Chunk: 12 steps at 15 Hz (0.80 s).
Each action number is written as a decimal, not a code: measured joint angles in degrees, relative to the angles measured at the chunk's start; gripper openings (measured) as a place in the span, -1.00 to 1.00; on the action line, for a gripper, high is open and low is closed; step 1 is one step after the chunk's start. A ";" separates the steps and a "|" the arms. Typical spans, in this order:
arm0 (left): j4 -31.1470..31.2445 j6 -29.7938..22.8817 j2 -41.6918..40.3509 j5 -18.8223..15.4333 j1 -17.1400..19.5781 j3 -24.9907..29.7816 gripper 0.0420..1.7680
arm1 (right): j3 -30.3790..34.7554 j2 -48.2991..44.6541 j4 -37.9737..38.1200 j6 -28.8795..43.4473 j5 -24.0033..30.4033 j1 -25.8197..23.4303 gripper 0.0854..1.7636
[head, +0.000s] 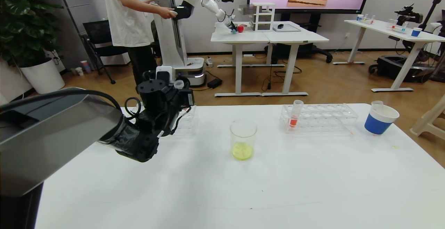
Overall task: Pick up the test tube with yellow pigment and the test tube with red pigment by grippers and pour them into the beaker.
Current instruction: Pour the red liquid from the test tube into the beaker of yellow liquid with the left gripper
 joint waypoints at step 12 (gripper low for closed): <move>-8.77 18.52 -2.46 -38.78 -2.45 3.66 -0.46 | 0.00 0.02 0.00 0.00 0.00 0.00 0.97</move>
